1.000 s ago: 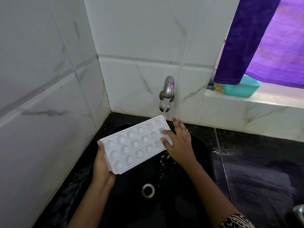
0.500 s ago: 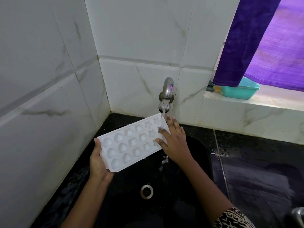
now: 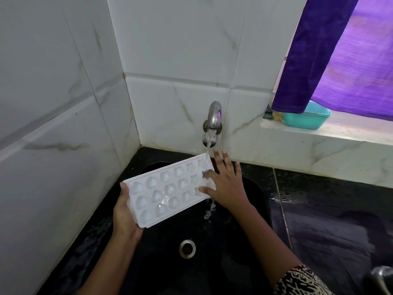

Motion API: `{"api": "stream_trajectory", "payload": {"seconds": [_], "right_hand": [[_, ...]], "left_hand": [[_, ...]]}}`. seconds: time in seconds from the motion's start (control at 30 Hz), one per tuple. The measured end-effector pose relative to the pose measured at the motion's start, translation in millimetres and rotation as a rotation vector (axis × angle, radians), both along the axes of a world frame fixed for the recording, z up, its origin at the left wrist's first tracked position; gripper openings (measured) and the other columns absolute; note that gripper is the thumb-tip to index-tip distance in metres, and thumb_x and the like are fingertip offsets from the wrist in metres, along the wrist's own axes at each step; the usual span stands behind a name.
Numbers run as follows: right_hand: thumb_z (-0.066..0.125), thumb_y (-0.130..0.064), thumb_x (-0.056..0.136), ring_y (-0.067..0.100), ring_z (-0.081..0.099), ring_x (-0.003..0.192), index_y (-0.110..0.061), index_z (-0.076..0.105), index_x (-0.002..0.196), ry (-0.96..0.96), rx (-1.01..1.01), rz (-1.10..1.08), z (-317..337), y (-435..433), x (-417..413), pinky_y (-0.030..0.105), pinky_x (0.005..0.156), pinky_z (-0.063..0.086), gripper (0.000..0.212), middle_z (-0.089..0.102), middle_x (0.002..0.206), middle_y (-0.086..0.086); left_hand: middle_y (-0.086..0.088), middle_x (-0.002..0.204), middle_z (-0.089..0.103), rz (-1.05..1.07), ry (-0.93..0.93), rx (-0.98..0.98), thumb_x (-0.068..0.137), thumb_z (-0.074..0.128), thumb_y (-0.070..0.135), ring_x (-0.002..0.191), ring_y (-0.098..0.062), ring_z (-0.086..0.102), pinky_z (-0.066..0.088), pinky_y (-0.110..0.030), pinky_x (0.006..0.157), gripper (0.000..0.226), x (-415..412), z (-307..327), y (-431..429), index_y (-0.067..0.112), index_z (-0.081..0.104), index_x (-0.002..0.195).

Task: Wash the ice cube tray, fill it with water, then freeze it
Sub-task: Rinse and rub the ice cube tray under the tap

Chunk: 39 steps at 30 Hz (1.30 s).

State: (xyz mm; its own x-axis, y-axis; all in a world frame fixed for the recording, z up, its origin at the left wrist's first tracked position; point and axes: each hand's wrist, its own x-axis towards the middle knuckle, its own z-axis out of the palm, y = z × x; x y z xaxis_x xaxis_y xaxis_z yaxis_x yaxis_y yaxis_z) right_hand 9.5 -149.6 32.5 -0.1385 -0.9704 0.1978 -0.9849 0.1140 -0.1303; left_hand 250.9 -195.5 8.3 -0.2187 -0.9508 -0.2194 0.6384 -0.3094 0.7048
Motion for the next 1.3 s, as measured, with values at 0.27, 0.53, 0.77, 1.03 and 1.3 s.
{"api": "stream_trajectory", "payload": {"seconds": [0.27, 0.53, 0.77, 1.03, 1.3], "right_hand": [[0.042, -0.053, 0.093, 0.010, -0.024, 0.138, -0.029, 0.057, 0.124, -0.163, -0.050, 0.060, 0.5, -2.0, 2.4, 0.050, 0.115, -0.002, 0.041, -0.011, 0.157, -0.005], [0.028, -0.062, 0.093, 0.006, -0.021, 0.139, -0.021, 0.051, 0.132, -0.154, -0.090, 0.029, -5.2, -2.9, 19.3, 0.051, 0.116, -0.002, 0.061, -0.011, 0.156, -0.008], [0.031, -0.058, 0.094, 0.009, -0.015, 0.142, -0.025, 0.053, 0.129, -0.135, -0.146, -0.003, -7.8, -2.9, 17.2, 0.051, 0.115, 0.002, 0.052, -0.003, 0.160, -0.002], [0.030, -0.059, 0.094, 0.011, -0.017, 0.142, -0.026, 0.054, 0.126, -0.128, -0.180, -0.016, -10.6, -4.9, 14.7, 0.050, 0.114, -0.002, 0.052, -0.008, 0.158, -0.005], [0.021, -0.060, 0.093, 0.014, -0.016, 0.142, -0.028, 0.054, 0.125, -0.053, -0.186, -0.042, -7.1, -6.0, 17.3, 0.053, 0.114, 0.001, 0.056, 0.001, 0.160, 0.000]], "left_hand": [[-0.012, 0.112, 0.072, 0.040, 0.001, -0.030, 0.094, 0.041, 0.061, 0.100, -0.029, 0.071, 0.060, -0.040, 0.071, 0.056, 5.6, 2.7, -4.1, 0.020, 0.079, 0.100], [-0.011, 0.110, 0.073, 0.093, 0.012, -0.008, 0.095, 0.041, 0.061, 0.098, -0.028, 0.071, 0.059, -0.037, 0.068, 0.055, -4.5, -2.7, 8.1, 0.022, 0.079, 0.100], [-0.010, 0.110, 0.073, 0.116, -0.011, 0.046, 0.093, 0.044, 0.063, 0.098, -0.027, 0.071, 0.060, -0.035, 0.067, 0.054, -7.4, -6.5, 9.7, 0.020, 0.073, 0.110], [-0.008, 0.111, 0.073, 0.136, -0.078, 0.003, 0.093, 0.043, 0.063, 0.099, -0.026, 0.071, 0.059, -0.040, 0.077, 0.056, -9.8, -5.5, 9.7, 0.018, 0.066, 0.116], [-0.008, 0.112, 0.073, 0.180, -0.128, 0.052, 0.092, 0.045, 0.065, 0.101, -0.026, 0.070, 0.056, -0.041, 0.080, 0.057, -9.5, -10.8, 11.1, 0.019, 0.066, 0.119]]}}
